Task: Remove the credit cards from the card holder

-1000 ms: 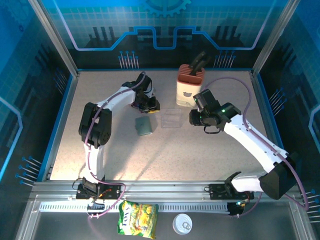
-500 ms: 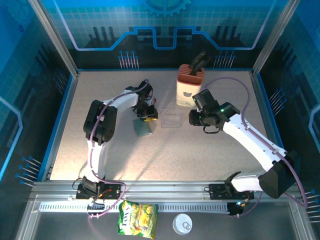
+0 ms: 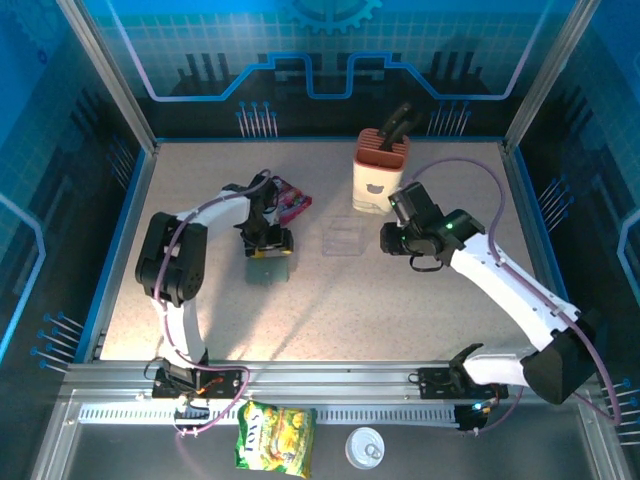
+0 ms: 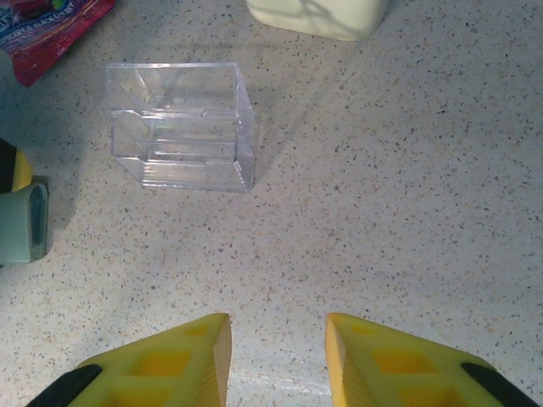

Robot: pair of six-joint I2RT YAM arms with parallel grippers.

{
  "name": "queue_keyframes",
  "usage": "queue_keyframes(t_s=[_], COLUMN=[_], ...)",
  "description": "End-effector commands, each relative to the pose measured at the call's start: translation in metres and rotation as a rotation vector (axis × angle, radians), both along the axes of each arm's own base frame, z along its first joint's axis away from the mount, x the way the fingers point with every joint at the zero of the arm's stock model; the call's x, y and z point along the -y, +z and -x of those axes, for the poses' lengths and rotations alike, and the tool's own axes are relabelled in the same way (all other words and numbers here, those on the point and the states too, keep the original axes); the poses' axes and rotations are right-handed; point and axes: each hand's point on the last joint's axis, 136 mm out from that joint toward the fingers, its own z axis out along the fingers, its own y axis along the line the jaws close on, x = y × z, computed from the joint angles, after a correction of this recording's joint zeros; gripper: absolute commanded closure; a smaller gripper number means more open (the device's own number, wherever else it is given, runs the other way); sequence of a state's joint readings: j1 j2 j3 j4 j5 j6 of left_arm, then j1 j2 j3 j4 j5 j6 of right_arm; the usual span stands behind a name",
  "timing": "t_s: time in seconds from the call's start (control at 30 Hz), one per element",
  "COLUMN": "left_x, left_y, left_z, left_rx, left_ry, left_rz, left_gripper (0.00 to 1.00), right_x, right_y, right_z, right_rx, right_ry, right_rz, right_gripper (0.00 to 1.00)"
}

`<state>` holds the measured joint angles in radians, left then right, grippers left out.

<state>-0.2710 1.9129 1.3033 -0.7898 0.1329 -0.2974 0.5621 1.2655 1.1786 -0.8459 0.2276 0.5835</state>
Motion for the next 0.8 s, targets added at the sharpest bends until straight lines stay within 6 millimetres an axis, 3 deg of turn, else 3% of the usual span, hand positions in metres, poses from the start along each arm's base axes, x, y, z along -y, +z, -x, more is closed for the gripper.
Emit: queue_keyframes(t_s=[0.0, 0.2, 0.47, 0.57, 0.67, 0.77], left_x=[-0.010, -0.005, 0.028, 0.025, 0.016, 0.018], left_y=[0.011, 0.017, 0.010, 0.017, 0.028, 0.033], left_z=[0.019, 0.052, 0.084, 0.077, 0.060, 0.045], left_rx=[-0.009, -0.012, -0.047, -0.009, 0.061, 0.097], left_ry=[0.010, 0.000, -0.112, -0.135, -0.175, -0.235], left_rz=[-0.018, -0.017, -0.059, -0.122, -0.194, -0.206], left_gripper=[0.24, 0.17, 0.13, 0.13, 0.02, 0.01], right_x=[0.001, 0.002, 0.000, 0.000, 0.000, 0.000], right_y=[-0.001, -0.002, -0.002, -0.002, -0.002, -0.003], right_z=[0.012, 0.016, 0.016, 0.016, 0.015, 0.015], right_rx=[-0.017, -0.018, -0.022, -0.024, -0.025, -0.029], right_ry=[0.009, 0.012, 0.022, 0.022, 0.024, 0.024], right_rz=[-0.004, -0.007, -0.009, -0.004, -0.001, 0.001], right_gripper=[0.65, 0.65, 0.64, 0.63, 0.63, 0.63])
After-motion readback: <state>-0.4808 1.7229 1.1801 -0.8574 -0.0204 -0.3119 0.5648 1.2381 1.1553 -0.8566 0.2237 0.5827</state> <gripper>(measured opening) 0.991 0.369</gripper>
